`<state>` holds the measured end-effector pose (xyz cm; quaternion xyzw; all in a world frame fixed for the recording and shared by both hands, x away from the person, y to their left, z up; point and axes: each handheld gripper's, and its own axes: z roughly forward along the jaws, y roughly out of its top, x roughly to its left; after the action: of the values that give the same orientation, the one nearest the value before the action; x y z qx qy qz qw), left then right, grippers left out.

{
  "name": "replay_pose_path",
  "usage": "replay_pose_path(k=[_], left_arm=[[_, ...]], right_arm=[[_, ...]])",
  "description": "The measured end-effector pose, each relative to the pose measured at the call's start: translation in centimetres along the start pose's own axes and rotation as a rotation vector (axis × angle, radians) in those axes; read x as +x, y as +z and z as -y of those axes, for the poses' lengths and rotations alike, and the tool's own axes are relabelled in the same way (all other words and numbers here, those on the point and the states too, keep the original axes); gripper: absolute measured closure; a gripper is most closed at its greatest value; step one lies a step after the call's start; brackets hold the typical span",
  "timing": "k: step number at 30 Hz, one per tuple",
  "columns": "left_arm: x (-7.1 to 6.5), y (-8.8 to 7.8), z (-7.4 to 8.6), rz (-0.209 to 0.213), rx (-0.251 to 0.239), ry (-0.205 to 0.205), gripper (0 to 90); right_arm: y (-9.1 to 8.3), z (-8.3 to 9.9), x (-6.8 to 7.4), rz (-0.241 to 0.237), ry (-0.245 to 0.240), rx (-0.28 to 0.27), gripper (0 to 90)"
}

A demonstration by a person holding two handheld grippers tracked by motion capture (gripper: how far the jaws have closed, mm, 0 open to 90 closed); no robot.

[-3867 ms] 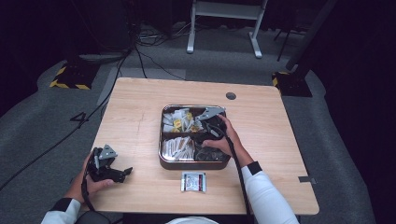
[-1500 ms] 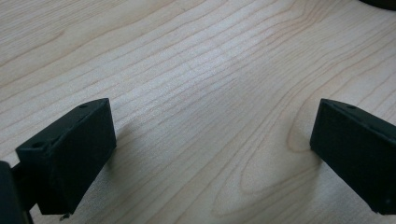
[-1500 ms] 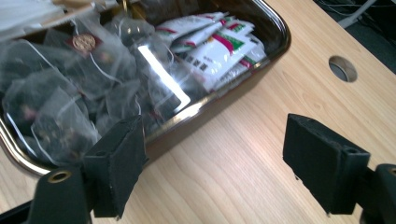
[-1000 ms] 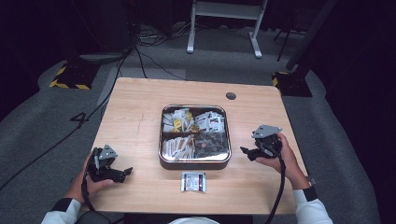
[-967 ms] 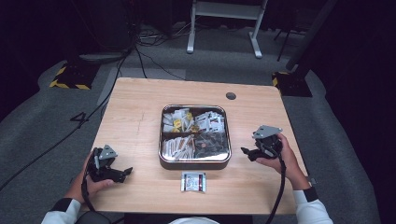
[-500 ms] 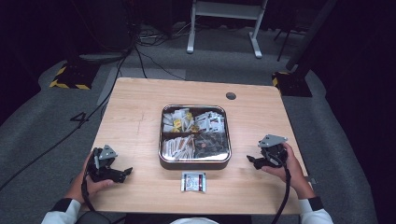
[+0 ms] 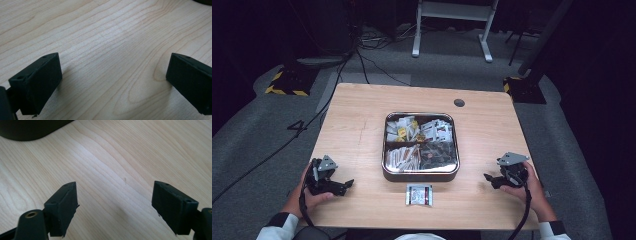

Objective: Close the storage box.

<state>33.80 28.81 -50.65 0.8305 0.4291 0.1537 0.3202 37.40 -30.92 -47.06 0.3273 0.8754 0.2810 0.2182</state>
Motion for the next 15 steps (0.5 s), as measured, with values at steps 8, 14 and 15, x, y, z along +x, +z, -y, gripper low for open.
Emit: replay_pose_path(k=[8, 14, 15], left_arm=[[0.0, 0.0, 0.0, 0.000, 0.000, 0.000, 0.5], [0.0, 0.0, 0.0, 0.001, 0.001, 0.000, 0.5], [0.0, 0.0, 0.0, 0.001, 0.001, 0.000, 0.5]], right_arm=[[-0.2, 1.9, -0.3, -0.011, 0.035, -0.023, 20.3], [-0.4, 3.3, -0.5, -0.005, 0.088, -0.041, 19.6], [-0.5, 3.6, -0.6, -0.002, 0.102, -0.044, 19.6]])
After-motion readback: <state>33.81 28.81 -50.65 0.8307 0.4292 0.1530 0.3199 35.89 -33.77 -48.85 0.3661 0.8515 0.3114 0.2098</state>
